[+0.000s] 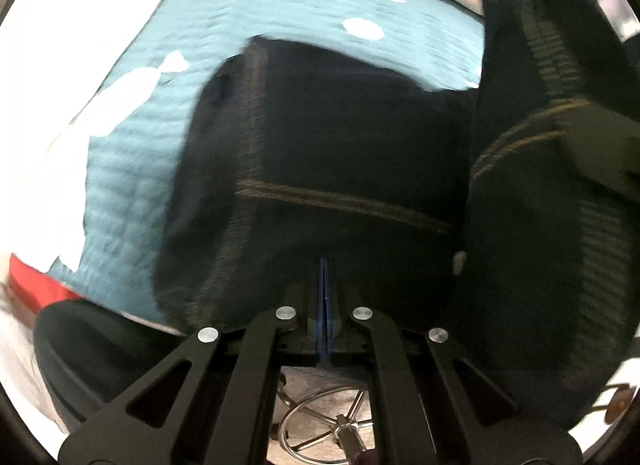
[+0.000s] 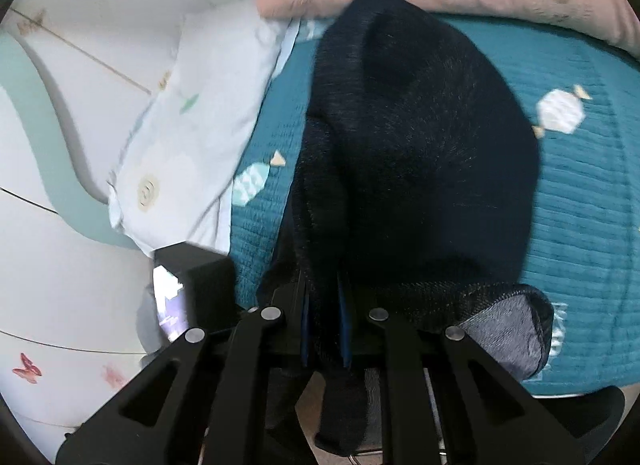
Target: Fold large clothes
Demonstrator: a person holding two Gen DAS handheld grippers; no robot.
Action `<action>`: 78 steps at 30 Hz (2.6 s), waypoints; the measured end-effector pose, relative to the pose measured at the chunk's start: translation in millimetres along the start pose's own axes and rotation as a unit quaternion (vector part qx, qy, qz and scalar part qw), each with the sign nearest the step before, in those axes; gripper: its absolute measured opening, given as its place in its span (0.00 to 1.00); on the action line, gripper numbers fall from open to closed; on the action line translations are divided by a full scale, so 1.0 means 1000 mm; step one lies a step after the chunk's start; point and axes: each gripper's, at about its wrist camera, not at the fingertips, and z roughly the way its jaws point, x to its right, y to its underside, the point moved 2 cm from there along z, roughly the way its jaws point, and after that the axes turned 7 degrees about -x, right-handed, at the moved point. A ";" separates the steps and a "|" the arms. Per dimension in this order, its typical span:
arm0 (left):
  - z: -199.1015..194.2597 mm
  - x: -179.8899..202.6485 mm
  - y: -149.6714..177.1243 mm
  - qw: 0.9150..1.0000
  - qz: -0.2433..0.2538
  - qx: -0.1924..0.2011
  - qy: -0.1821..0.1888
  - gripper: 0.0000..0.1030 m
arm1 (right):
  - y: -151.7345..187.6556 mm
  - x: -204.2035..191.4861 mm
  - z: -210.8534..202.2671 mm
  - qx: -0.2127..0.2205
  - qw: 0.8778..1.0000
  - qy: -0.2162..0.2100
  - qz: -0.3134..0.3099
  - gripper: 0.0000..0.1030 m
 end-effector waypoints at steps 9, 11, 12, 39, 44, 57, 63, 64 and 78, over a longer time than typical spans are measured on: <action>0.001 -0.062 0.011 0.998 -0.055 -0.007 0.024 0.03 | -0.021 -0.028 0.102 -0.076 0.995 0.063 0.005 0.11; 0.002 -0.066 0.011 0.998 -0.060 -0.006 0.034 0.03 | -0.022 -0.026 0.123 -0.090 0.993 0.081 0.007 0.12; 0.003 -0.068 0.010 0.997 -0.061 -0.006 0.036 0.03 | -0.024 -0.024 0.134 -0.100 0.991 0.090 0.010 0.12; -0.015 -0.074 0.022 0.997 -0.066 0.009 0.025 0.03 | 0.012 0.042 0.004 -0.011 0.991 0.133 -0.014 0.76; -0.014 -0.076 0.020 0.998 -0.060 0.009 0.020 0.03 | 0.044 0.071 0.049 -0.071 0.992 0.101 0.010 0.53; -0.033 -0.092 0.024 0.997 -0.066 0.026 0.014 0.03 | 0.076 -0.009 0.045 -0.052 0.994 0.056 -0.078 0.05; -0.049 -0.109 0.032 0.996 -0.075 0.039 0.022 0.10 | 0.087 -0.048 0.105 -0.114 0.986 0.031 -0.118 0.05; -0.053 -0.112 0.033 0.996 -0.077 0.044 0.020 0.22 | 0.088 -0.047 0.124 -0.122 0.985 0.048 -0.116 0.05; -0.046 -0.122 0.031 0.996 -0.081 0.033 0.022 0.53 | 0.100 -0.029 0.161 -0.163 0.983 -0.003 -0.087 0.62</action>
